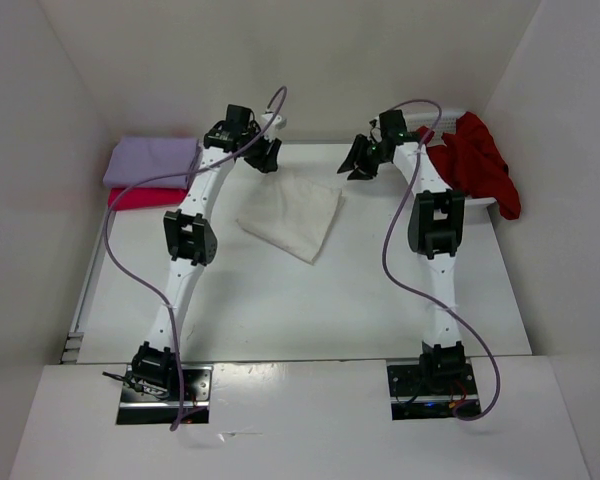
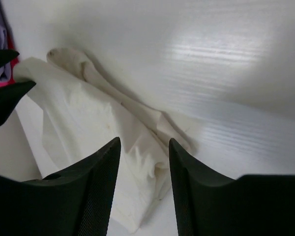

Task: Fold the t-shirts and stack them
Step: Fold the long partially folded tshirt into a neat square

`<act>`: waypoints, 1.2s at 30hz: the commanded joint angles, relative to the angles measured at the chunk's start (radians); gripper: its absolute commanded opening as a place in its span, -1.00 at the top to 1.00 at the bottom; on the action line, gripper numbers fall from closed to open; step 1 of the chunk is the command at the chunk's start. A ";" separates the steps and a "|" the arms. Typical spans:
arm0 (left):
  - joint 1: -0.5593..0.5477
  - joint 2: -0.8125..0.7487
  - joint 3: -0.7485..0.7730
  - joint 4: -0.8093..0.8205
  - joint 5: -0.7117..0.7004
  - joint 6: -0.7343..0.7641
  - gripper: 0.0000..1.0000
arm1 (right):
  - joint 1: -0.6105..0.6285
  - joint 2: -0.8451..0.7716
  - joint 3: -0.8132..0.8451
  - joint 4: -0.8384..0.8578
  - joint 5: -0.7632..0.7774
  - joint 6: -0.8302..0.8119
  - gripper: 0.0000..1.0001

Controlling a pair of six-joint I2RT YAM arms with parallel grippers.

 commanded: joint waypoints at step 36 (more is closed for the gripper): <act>-0.017 0.083 0.181 -0.104 -0.068 0.037 -0.47 | 0.053 -0.152 -0.253 0.053 0.249 0.021 1.00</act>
